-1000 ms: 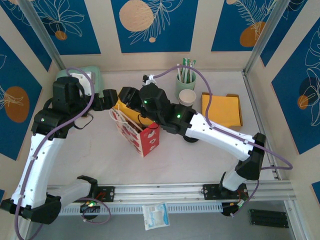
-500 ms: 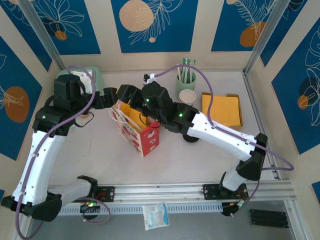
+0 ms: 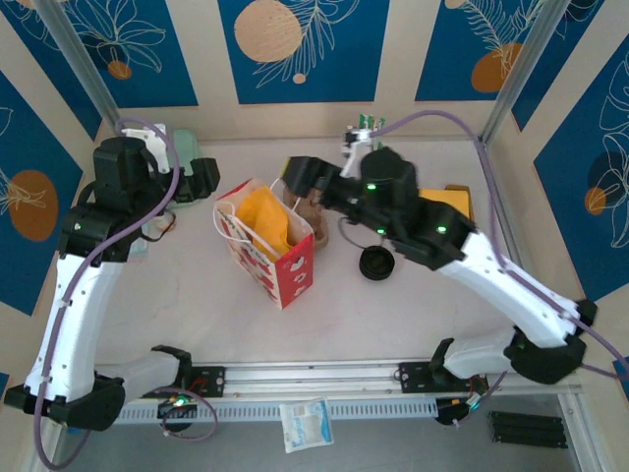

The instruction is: Pack the takeout coffee

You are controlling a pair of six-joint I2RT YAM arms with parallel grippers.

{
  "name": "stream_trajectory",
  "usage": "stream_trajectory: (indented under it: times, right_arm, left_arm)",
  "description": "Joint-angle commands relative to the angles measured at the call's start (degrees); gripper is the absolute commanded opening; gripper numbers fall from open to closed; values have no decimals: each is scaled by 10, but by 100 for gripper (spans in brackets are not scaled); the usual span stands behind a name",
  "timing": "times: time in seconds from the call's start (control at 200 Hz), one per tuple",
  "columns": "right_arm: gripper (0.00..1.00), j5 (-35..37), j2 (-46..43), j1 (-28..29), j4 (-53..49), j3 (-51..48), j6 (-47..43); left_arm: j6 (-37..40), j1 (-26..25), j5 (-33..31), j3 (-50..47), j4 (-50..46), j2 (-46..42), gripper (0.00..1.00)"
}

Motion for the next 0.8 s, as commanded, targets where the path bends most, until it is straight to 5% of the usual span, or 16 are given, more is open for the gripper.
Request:
stream_trajectory:
  times: [0.0,0.22,0.45,0.795]
  right_arm:
    - [89,-22,-66,-65,-76,-49,-64]
    - [89,-86,-187,-200,-139,-146,-101]
    - [94,-96,-191,-344,-197,-205,-214]
    - [99,-75,-168,-505,87,-455,-314]
  left_arm:
    - [18,24,-28,-11,28,1,99]
    - [16,67,-25,-84,58,-19,99]
    - [27,97,-53,-201,132,-55,99]
    - [106,107,-98,-467,400,-106,99]
